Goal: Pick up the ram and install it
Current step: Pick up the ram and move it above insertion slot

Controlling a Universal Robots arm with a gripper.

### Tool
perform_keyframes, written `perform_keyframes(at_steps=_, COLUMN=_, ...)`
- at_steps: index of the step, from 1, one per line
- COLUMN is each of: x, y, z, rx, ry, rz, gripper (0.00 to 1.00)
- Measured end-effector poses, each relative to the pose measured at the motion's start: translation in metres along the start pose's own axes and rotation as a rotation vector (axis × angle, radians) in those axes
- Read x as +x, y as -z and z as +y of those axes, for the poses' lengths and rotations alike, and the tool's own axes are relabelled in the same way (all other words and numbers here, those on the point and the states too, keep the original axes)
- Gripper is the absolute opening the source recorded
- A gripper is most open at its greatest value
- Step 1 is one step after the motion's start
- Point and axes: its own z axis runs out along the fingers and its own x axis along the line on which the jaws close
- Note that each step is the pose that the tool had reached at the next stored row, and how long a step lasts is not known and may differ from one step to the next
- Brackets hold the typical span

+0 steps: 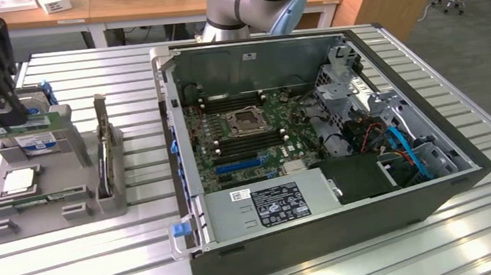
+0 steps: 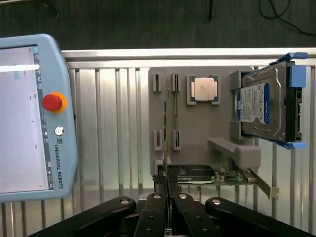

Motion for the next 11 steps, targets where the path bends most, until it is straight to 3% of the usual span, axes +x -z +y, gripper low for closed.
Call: perform_keyframes(at_steps=11, x=-0.002, y=0.0008, z=-0.0369, rx=-0.0001, ry=0.003, rz=0.0, gripper=0.12)
